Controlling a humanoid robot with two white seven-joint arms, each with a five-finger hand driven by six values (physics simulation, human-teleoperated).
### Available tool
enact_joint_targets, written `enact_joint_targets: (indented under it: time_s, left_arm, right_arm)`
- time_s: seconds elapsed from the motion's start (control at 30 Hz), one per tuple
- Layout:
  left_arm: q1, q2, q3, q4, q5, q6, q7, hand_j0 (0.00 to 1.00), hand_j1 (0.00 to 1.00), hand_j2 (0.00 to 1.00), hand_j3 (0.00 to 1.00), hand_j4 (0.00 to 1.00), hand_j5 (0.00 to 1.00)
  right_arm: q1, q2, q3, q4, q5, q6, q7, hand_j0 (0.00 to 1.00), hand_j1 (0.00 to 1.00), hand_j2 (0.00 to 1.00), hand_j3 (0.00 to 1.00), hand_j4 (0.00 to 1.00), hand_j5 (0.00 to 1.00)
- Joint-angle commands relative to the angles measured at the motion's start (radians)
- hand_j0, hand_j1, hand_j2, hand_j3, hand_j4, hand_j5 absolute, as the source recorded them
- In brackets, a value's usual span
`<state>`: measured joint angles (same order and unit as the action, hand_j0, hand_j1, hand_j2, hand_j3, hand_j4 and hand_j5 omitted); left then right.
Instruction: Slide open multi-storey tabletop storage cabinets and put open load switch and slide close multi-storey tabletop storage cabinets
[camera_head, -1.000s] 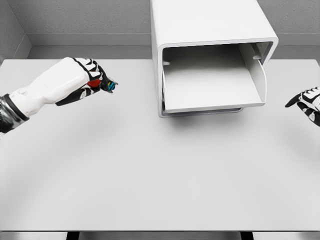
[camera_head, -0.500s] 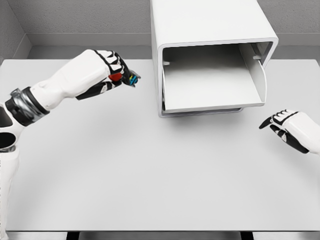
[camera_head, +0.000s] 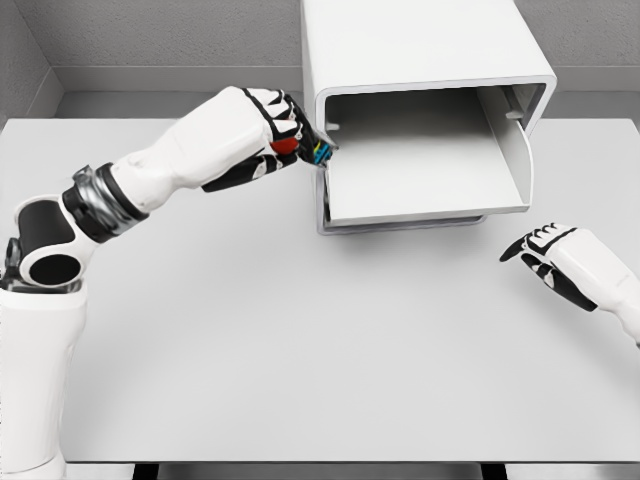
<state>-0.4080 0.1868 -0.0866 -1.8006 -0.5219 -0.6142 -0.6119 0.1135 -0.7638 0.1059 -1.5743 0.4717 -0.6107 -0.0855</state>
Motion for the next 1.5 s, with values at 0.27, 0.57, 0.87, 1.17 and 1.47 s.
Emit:
enact_joint_targets:
  time_s: [0.27,0.57,0.87,1.17,1.47]
  left_arm:
    - [-0.021,-0.098,-0.053,0.006,-0.038,0.003,0.001,0.39,0.39,0.39,0.39,0.39,0.39]
    - [-0.028,-0.167,-0.074,0.015,-0.113,0.003,0.001,0.39,0.39,0.39,0.39,0.39,0.39]
    - [-0.034,-0.187,-0.097,0.053,-0.164,0.003,0.001,0.40,0.40,0.40,0.40,0.40,0.40]
    - [-0.037,-0.187,-0.153,0.076,-0.170,0.003,0.001,0.40,0.40,0.40,0.40,0.40,0.40]
    - [-0.064,-0.187,-0.177,0.125,-0.207,0.003,0.001,0.41,0.41,0.41,0.41,0.41,0.41]
  right_arm:
    - [0.000,0.021,0.000,-0.003,-0.002,0.000,0.001,0.47,0.47,0.47,0.47,0.47,0.47]
    - [0.000,0.043,0.000,-0.026,0.012,0.000,0.001,0.47,0.47,0.47,0.47,0.47,0.47]
    - [0.000,0.046,0.009,-0.030,0.012,0.000,0.001,0.47,0.47,0.47,0.47,0.47,0.47]
    - [0.000,0.046,0.011,-0.032,0.012,0.000,0.003,0.47,0.47,0.47,0.47,0.47,0.47]
    - [-0.003,0.046,0.015,-0.044,0.013,0.000,0.001,0.47,0.47,0.47,0.47,0.47,0.47]
